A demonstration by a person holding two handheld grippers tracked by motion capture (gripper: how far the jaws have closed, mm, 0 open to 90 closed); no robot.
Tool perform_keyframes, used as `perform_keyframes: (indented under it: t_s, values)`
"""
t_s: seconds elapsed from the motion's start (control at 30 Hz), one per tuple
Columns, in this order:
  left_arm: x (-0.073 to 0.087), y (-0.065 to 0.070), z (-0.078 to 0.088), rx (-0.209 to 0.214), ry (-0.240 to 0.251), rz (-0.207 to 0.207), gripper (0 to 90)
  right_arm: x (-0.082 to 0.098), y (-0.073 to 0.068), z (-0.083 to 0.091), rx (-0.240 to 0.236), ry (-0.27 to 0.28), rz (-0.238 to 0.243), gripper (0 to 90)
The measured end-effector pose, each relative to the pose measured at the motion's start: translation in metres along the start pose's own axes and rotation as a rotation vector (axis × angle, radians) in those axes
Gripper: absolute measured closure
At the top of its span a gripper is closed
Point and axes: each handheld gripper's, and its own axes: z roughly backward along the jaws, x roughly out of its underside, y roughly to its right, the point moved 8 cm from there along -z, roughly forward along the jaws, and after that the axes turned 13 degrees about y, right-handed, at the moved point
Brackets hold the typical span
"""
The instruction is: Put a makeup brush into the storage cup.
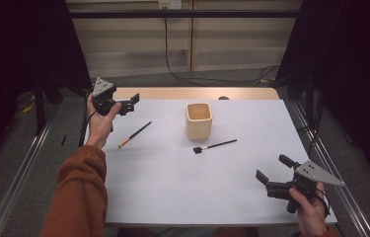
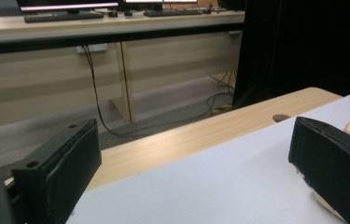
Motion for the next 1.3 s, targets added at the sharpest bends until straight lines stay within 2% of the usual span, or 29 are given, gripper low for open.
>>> perform_keyframes:
  t_s: [0.03, 0.07, 0.1, 0.13, 0.23, 0.3, 0.37, 0.4, 0.47, 0.63, 0.67, 0.77, 0.8, 0.83, 0.87, 0.9, 0.93, 1.03, 1.07, 1.1, 1.13, 1.17, 1.2, 1.23, 1.27, 1.3]
  values:
    - [0.006, -0.002, -0.001, -0.002, -0.038, -0.005, 2.7, 0.000, 0.000, 0.000, 0.000, 0.001, 0.001, 0.0]
    - [0.006, -0.002, -0.001, -0.002, -0.038, -0.005, 2.4, 0.000, 0.000, 0.000, 0.000, -0.001, -0.002, 0.0]
    - [0.013, -0.005, 0.000, -0.014, -0.084, -0.007, 2.3, 0.000, 0.000, 0.000, -0.002, -0.003, 0.001, 0.0]
    - [0.015, -0.006, 0.000, -0.013, -0.105, 0.008, 2.3, 0.000, 0.000, 0.000, -0.003, -0.002, 0.001, 0.0]
    - [0.018, -0.009, 0.001, -0.016, -0.133, 0.009, 3.0, 0.001, -0.001, 0.000, -0.006, -0.007, -0.003, 0.0]
    - [0.022, -0.009, 0.002, -0.008, -0.179, 0.012, 3.1, 0.001, 0.000, 0.000, -0.006, -0.009, -0.001, 0.0]
    - [0.024, -0.009, 0.003, -0.007, -0.230, -0.008, 3.6, 0.002, 0.000, -0.001, -0.006, -0.010, 0.003, 0.0]
    - [0.025, -0.010, 0.004, -0.010, -0.275, -0.026, 4.7, 0.002, -0.001, -0.001, -0.008, -0.011, 0.001, 0.0]
    - [0.025, -0.009, 0.005, -0.006, -0.293, -0.024, 5.1, 0.002, -0.001, -0.001, -0.010, -0.011, 0.000, 0.0]
    - [0.030, -0.011, 0.006, 0.017, -0.447, -0.030, 4.9, 0.002, -0.001, -0.002, -0.010, -0.013, 0.004, 0.0]
    - [0.030, -0.011, 0.006, 0.017, -0.447, -0.030, 4.3, 0.002, -0.001, -0.002, -0.011, -0.012, 0.003, 0.0]
    - [0.033, -0.013, 0.008, 0.037, -0.536, -0.009, 3.5, 0.002, -0.001, -0.001, -0.015, -0.014, 0.007, 0.0]
    - [0.033, -0.013, 0.008, 0.037, -0.536, -0.009, 3.3, 0.002, -0.001, -0.002, -0.014, -0.013, 0.004, 0.0]
    - [0.035, -0.013, 0.008, 0.048, -0.559, 0.004, 3.3, 0.002, -0.001, -0.002, -0.013, -0.013, 0.003, 0.0]
    - [0.040, -0.012, 0.010, 0.073, -0.621, 0.005, 3.3, 0.002, -0.001, -0.001, -0.014, -0.014, 0.005, 0.0]
    - [0.040, -0.012, 0.010, 0.073, -0.621, 0.005, 3.4, 0.002, -0.001, -0.002, -0.013, -0.013, 0.003, 0.0]
    - [0.043, -0.013, 0.011, 0.085, -0.673, 0.008, 3.4, 0.002, -0.001, -0.002, -0.013, -0.013, 0.003, 0.0]
    - [0.045, -0.013, 0.012, 0.093, -0.705, 0.045, 2.6, 0.002, -0.001, -0.002, -0.012, -0.014, 0.003, 0.0]
    - [0.045, -0.013, 0.012, 0.093, -0.705, 0.045, 2.5, 0.002, -0.001, -0.002, -0.013, -0.015, 0.003, 0.0]
    - [0.049, -0.013, 0.012, 0.088, -0.746, 0.029, 2.6, 0.002, -0.001, -0.002, -0.013, -0.015, 0.001, 0.0]
    - [0.051, -0.014, 0.013, 0.092, -0.771, 0.030, 2.5, 0.002, -0.002, -0.002, -0.013, -0.015, 0.000, 0.0]
    - [0.051, -0.014, 0.013, 0.092, -0.771, 0.030, 2.8, 0.002, -0.002, -0.002, -0.013, -0.015, 0.000, 0.0]
    - [0.055, -0.014, 0.015, 0.097, -0.810, 0.037, 3.3, 0.002, -0.002, -0.002, -0.014, -0.014, 0.000, 0.0]
    - [0.055, -0.014, 0.015, 0.097, -0.810, 0.037, 4.3, 0.002, -0.002, -0.002, -0.014, -0.015, 0.001, 0.0]
    - [0.058, -0.015, 0.016, 0.095, -0.856, 0.029, 5.2, 0.002, -0.002, -0.002, -0.014, -0.014, 0.000, 0.0]
    - [0.061, -0.014, 0.017, 0.089, -0.875, 0.028, 5.5, 0.002, -0.001, -0.002, -0.016, -0.015, 0.004, 0.0]
